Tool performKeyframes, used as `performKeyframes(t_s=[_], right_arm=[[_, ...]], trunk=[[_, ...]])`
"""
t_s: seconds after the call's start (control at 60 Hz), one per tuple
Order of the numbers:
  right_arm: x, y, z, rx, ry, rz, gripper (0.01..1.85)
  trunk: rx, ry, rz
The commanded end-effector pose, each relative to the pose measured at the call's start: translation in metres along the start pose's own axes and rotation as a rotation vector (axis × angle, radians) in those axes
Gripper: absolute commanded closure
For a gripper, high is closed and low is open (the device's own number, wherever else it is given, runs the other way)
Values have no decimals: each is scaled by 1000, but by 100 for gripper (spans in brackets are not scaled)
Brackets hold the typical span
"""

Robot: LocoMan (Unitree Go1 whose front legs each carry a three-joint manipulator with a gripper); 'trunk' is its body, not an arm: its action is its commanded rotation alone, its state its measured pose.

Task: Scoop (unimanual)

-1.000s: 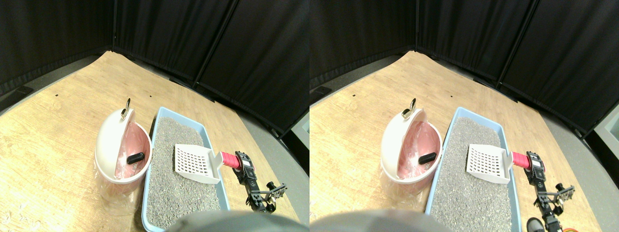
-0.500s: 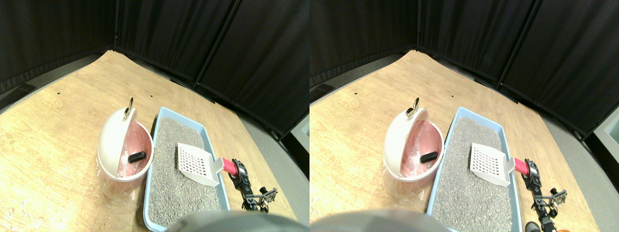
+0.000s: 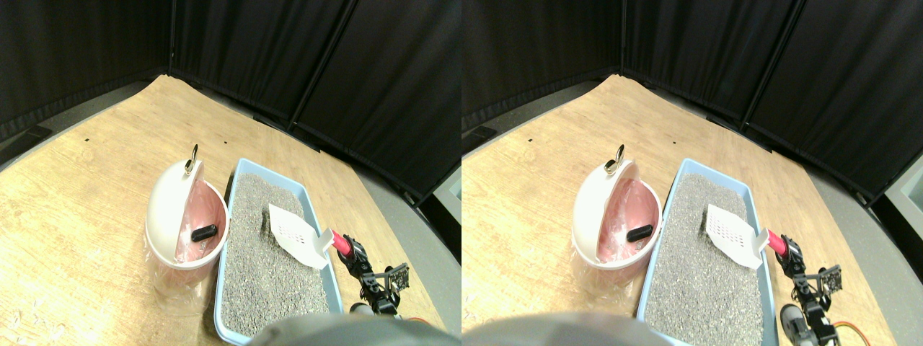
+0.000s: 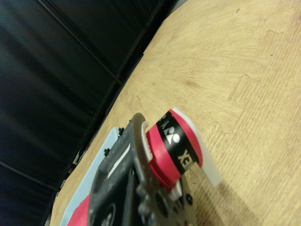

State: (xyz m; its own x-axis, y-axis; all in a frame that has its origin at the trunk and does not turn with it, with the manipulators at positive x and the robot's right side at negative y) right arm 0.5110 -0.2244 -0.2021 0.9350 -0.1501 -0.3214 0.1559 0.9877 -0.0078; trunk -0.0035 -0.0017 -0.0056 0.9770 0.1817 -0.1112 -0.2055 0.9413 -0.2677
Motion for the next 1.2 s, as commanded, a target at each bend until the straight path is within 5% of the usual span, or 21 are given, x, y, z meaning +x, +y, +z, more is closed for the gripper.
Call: performKeyframes(t_s=[0.017, 0.367, 0.617, 0.7, 0.817, 0.917, 1.2], right_arm=[[2, -5, -8, -66, 50, -32, 180], [-2, -5, -13, -53, 49, -40, 180], [-5, -9, -15, -33, 53, 27, 180], [-7, -9, -14, -78, 66, 65, 145], [-11, -12, -12, -21, 109, 80, 56], [-13, -17, -9, 2, 123, 97, 15], [-18, -23, 2, 2, 111, 123, 11]], trunk=[[0, 15, 13], [14, 29, 2], [12, 32, 0], [12, 32, 0], [8, 30, 0], [7, 29, -2], [16, 24, -8]])
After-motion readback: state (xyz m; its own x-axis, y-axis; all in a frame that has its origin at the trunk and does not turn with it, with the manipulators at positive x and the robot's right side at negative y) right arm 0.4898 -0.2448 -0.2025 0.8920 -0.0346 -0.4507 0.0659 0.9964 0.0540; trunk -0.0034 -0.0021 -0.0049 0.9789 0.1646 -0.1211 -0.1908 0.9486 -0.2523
